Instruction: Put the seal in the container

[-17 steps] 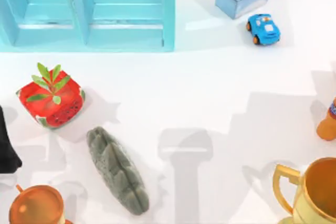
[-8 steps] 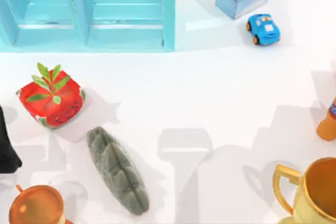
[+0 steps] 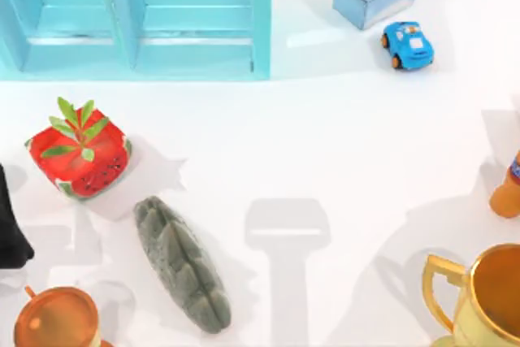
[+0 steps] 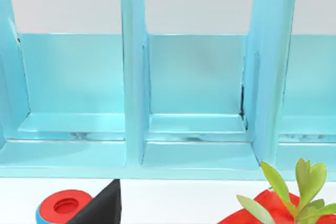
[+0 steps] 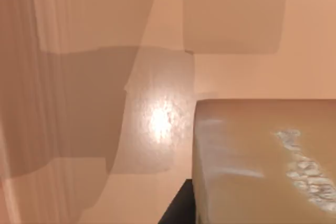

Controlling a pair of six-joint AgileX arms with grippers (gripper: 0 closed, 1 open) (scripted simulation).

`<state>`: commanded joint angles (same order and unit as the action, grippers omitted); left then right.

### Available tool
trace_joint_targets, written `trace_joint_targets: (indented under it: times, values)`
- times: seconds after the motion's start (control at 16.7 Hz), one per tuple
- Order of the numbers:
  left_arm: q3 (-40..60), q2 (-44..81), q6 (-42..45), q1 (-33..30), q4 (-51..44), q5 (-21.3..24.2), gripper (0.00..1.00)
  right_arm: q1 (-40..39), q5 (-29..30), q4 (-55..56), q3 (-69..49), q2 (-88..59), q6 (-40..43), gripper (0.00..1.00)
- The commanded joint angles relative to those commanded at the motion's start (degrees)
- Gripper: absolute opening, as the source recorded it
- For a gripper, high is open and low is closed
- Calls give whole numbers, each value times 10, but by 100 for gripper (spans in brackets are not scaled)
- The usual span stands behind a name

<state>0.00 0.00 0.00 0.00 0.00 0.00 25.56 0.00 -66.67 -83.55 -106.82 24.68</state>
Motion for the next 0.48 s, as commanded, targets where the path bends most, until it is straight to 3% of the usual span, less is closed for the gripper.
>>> trace_joint_targets:
  times: [0.24, 0.48]
  values:
    - [0, 0, 0, 0, 0, 0, 100, 0, 0, 5, 5, 0, 0, 0]
    - [0, 0, 0, 0, 0, 0, 100, 0, 0, 5, 5, 0, 0, 30]
